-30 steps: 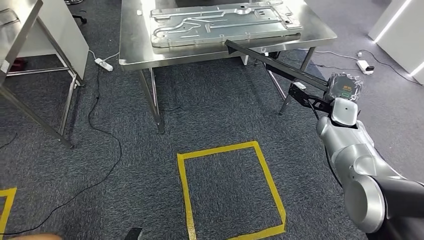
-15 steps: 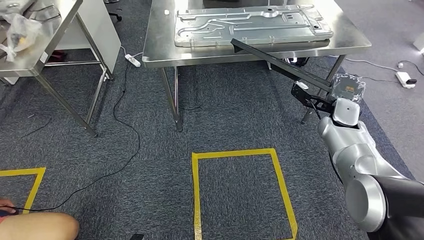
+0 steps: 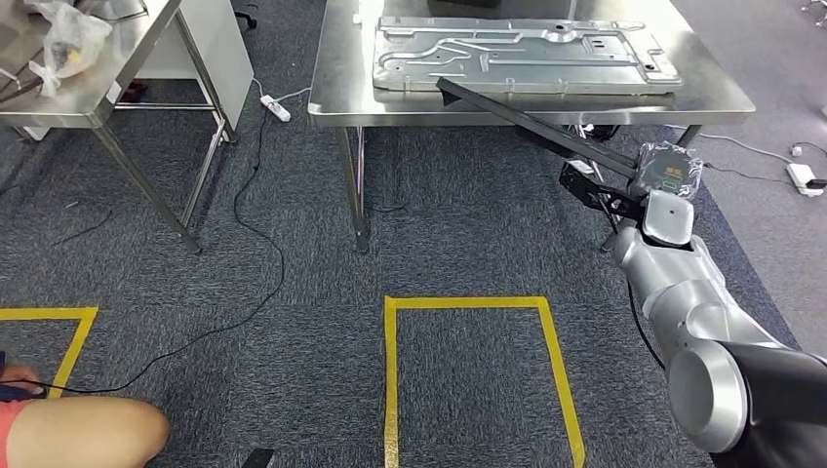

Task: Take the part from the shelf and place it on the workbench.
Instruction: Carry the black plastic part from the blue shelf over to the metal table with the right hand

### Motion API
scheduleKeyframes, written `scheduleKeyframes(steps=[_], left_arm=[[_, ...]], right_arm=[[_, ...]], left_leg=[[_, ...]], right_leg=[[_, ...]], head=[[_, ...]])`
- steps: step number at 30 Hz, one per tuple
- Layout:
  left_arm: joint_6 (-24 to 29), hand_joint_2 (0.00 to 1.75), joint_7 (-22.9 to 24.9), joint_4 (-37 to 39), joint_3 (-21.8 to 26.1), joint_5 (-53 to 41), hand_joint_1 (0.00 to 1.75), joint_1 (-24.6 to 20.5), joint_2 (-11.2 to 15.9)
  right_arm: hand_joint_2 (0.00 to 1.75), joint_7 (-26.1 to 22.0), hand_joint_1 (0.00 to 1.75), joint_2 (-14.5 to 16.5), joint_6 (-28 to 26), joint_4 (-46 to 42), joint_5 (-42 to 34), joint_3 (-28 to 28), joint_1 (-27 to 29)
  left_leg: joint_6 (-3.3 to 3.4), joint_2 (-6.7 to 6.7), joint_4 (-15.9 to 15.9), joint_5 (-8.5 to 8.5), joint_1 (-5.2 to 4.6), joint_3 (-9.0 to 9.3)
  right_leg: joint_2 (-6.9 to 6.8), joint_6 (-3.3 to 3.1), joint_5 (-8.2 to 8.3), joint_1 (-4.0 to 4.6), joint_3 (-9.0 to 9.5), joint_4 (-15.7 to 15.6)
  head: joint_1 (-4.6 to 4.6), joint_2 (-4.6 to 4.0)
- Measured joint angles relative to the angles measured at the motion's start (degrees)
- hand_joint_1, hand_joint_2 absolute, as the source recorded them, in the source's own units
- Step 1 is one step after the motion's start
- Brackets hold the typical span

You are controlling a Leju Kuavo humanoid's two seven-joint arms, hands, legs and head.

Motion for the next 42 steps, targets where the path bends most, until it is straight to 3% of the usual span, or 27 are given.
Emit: scheduleKeyframes(steps=[1, 2, 3, 5, 7, 9, 12, 13, 15, 17, 18, 19, 21, 22, 23, 26, 28, 31, 32, 33, 35, 37, 38, 42], left_arm=[[-0.1, 1.75, -0.1, 0.0, 0.0, 0.0, 0.00, 0.0, 0.0], [-0.1, 1.75, -0.1, 0.0, 0.0, 0.0, 0.00, 0.0, 0.0], [-0.2, 1.75, -0.2, 0.0, 0.0, 0.0, 0.00, 0.0, 0.0], [-0.3, 1.75, -0.2, 0.0, 0.0, 0.0, 0.00, 0.0, -0.1], [-0.4, 1.75, -0.3, 0.0, 0.0, 0.0, 0.00, -0.1, -0.2], [-0.6, 1.75, -0.4, 0.0, 0.0, 0.0, 0.00, -0.2, -0.2], [-0.6, 1.75, -0.6, 0.0, 0.0, 0.1, 0.00, -0.2, -0.2], [-0.6, 1.75, -0.8, 0.0, 0.0, 0.1, 0.00, -0.2, -0.2], [-0.7, 1.75, -1.1, 0.0, 0.0, 0.1, 0.00, -0.2, -0.2], [-0.7, 1.75, -1.4, 0.0, 0.0, 0.1, 0.00, -0.1, -0.2], [-0.7, 1.75, -1.4, 0.0, 0.0, 0.0, 0.00, -0.1, -0.2], [-0.7, 1.75, -1.5, 0.0, 0.0, 0.0, 0.00, -0.1, -0.2], [-0.7, 1.75, -1.5, 0.0, 0.0, 0.0, 0.00, -0.2, -0.2], [-0.6, 1.75, -1.5, 0.0, 0.0, 0.0, 0.00, -0.2, -0.2], [-0.6, 1.75, -1.5, 0.0, 0.0, 0.0, 0.00, -0.3, -0.2], [-0.4, 1.75, -1.4, 0.0, 0.0, 0.0, 0.00, -0.2, -0.2], [-0.1, 1.75, -1.3, 0.0, 0.0, -0.1, 0.00, -0.2, -0.2], [0.2, 1.75, -1.1, 0.0, 0.0, -0.2, 0.00, -0.3, -0.2], [0.2, 1.75, -1.1, 0.0, 0.0, -0.2, 0.00, -0.3, -0.2], [0.2, 1.75, -1.1, 0.0, 0.0, -0.2, 0.00, -0.2, -0.2], [0.2, 1.75, -1.0, 0.0, 0.0, -0.3, 0.00, -0.2, -0.3], [0.2, 1.75, -1.0, 0.0, 0.0, -0.5, 0.00, -0.2, -0.3], [0.2, 1.75, -0.9, 0.0, 0.0, -0.5, 0.00, -0.3, -0.3], [0.3, 1.75, -0.9, 0.0, 0.0, -0.5, 0.00, -0.3, -0.3]], right_arm=[[1.75, 0.0, 1.75, 0.0, 0.0, 0.0, 0.0, -0.1, 0.2], [1.75, 0.1, 1.75, 0.0, 0.0, 0.1, 0.0, -0.2, 0.4], [1.75, 0.1, 1.75, -0.1, 0.0, 0.1, 0.0, -0.3, 0.6], [1.75, 0.1, 1.75, -0.2, -0.1, 0.1, 0.0, -0.4, 0.7], [1.75, 0.0, 1.75, -0.3, -0.2, 0.0, 0.0, -0.5, 0.7], [1.75, 0.0, 1.75, -0.3, -0.3, 0.1, 0.0, -0.6, 0.8], [1.75, -0.5, 1.75, -0.3, -0.6, 0.0, -0.3, -1.1, 0.9], [1.75, -0.7, 1.75, -0.3, -0.8, 0.0, -0.3, -1.2, 1.0], [1.75, -0.9, 1.75, -0.3, -1.1, 0.0, -0.3, -1.4, 1.0], [1.75, -0.9, 1.75, -0.3, -1.1, 0.0, -0.3, -1.6, 1.3], [1.75, -0.9, 1.75, -0.3, -1.2, 0.0, -0.3, -1.8, 1.6], [1.75, -1.0, 1.75, -0.3, -1.2, 0.0, -0.3, -1.9, 1.8], [1.75, -1.2, 1.75, -0.4, -1.3, 0.0, -0.3, -2.2, 2.1], [1.75, -1.3, 1.75, -0.4, -1.4, 0.0, -0.3, -2.3, 2.2], [1.75, -1.5, 1.75, -0.5, -1.6, 0.0, -0.3, -2.4, 2.3], [1.75, -1.9, 1.75, -0.8, -2.1, 0.0, -0.2, -3.0, 2.8], [1.75, -2.2, 1.75, -1.0, -2.2, -0.1, 0.0, -3.6, 3.0], [1.75, -2.7, 1.75, -1.3, -2.4, -0.1, 0.0, -4.7, 3.4], [1.75, -3.0, 1.75, -1.3, -2.3, -0.1, 0.0, -5.2, 3.5], [1.75, -3.3, 1.75, -1.3, -2.2, -0.1, -0.1, -5.7, 3.5], [1.75, -3.9, 1.75, -1.3, -1.6, -0.2, -0.1, -6.6, 3.0], [1.75, -4.4, 1.75, -1.3, -0.8, -0.4, 0.1, -7.0, 2.0], [1.75, -4.6, 1.75, -1.3, -0.3, -0.4, 0.1, -7.1, 1.4], [1.75, -4.6, 1.75, -1.4, 1.5, -0.9, 0.1, -7.4, -0.8]], left_leg=[[0.09, -0.10, 0.1, -0.08, -0.04, 0.01], [0.14, -0.23, 0.2, -0.19, -0.08, 0.03], [0.13, -0.40, 0.4, -0.33, -0.08, 0.04], [-0.13, -0.71, 1.0, -0.80, -0.06, 0.04], [-0.61, -0.93, 1.6, -1.15, -0.22, -0.25], [-1.10, -1.04, 1.7, -1.13, -0.31, -0.48], [-1.93, -0.92, 2.8, -2.12, -0.32, -0.99], [-2.21, -0.78, 4.9, -3.33, -0.28, -1.92], [-2.62, -0.45, 12.0, -6.49, 0.02, -5.34], [-2.83, -0.27, 17.4, -7.76, 0.22, -8.15], [-2.84, -0.22, 17.1, -6.86, 0.27, -8.15], [-2.75, -0.19, 14.7, -5.00, 0.28, -7.02], [-2.26, -0.07, 7.0, -1.18, 0.14, -3.33], [-1.96, -0.02, 3.9, -0.37, 0.00, -1.84], [-1.71, -0.01, 2.2, -0.25, -0.17, -1.02], [-1.14, -0.06, 1.0, -0.62, -0.24, -0.40], [-0.46, -0.06, 0.1, -0.43, 0.02, 0.25], [0.18, -0.23, -0.1, -0.59, 0.09, 0.67], [0.21, -0.31, 0.0, -0.74, 0.09, 0.71], [0.19, -0.39, 0.2, -0.96, 0.10, 0.76], [-0.11, -0.52, 0.9, -1.66, 0.16, 0.90], [-0.63, -0.54, 1.8, -2.39, 0.00, 0.70], [-0.89, -0.54, 2.1, -2.57, -0.09, 0.55], [-1.72, -0.51, 2.7, -3.25, -0.22, 0.10]], right_leg=[[0.10, 0.07, -0.83, 0.01, -1.63, 3.1], [0.14, 0.08, -0.63, 0.01, -2.50, 4.4], [0.15, 0.05, 0.62, 0.00, -2.32, 3.6], [0.20, -0.23, 4.64, 0.00, 0.68, -3.3], [0.31, -0.61, 6.62, 0.26, 3.35, -9.1], [0.39, -1.02, 6.52, 0.60, 3.80, -10.2], [0.25, -2.00, 6.76, 0.15, 4.05, -10.7], [0.17, -2.37, 6.77, -0.01, 4.21, -10.9], [0.08, -2.91, 6.54, 0.05, 4.34, -10.9], [0.09, -3.02, 6.28, 0.11, 4.58, -10.9], [0.12, -2.94, 6.15, 0.10, 4.81, -10.9], [0.15, -2.82, 6.00, 0.08, 5.12, -10.9], [0.19, -2.47, 5.63, 0.14, 5.69, -10.9], [0.20, -2.22, 5.51, 0.21, 5.77, -10.9], [0.17, -1.98, 5.46, 0.29, 5.75, -10.9], [0.08, -1.13, 5.35, 0.26, 5.70, -11.1], [0.17, -0.73, 3.80, 0.14, 4.67, -8.7], [0.37, -0.39, -0.16, 0.09, -0.86, 1.5], [0.37, -0.27, -0.40, 0.06, -2.48, 3.9], [0.36, -0.19, 0.43, 0.01, -3.20, 4.3], [0.35, -0.20, 4.75, -0.10, -1.44, -1.2], [0.42, -0.42, 7.47, 0.03, 1.36, -7.5], [0.47, -0.59, 7.75, 0.14, 2.01, -9.0], [0.41, -1.62, 7.43, 0.03, 2.22, -9.6]], head=[[0.00, 0.00], [0.00, 0.00], [0.00, 0.00], [0.01, 0.00], [-0.01, 0.00], [-0.03, 0.00], [-0.06, 0.00], [-0.07, 0.00], [-0.09, 0.00], [-0.08, 0.00], [-0.08, 0.00], [-0.09, 0.00], [-0.08, 0.00], [-0.08, 0.00], [-0.05, 0.00], [-0.03, 0.00], [0.03, 0.00], [0.08, 0.00], [0.08, 0.00], [0.08, 0.00], [0.08, 0.00], [0.09, 0.00], [0.08, 0.00], [0.07, 0.00]])
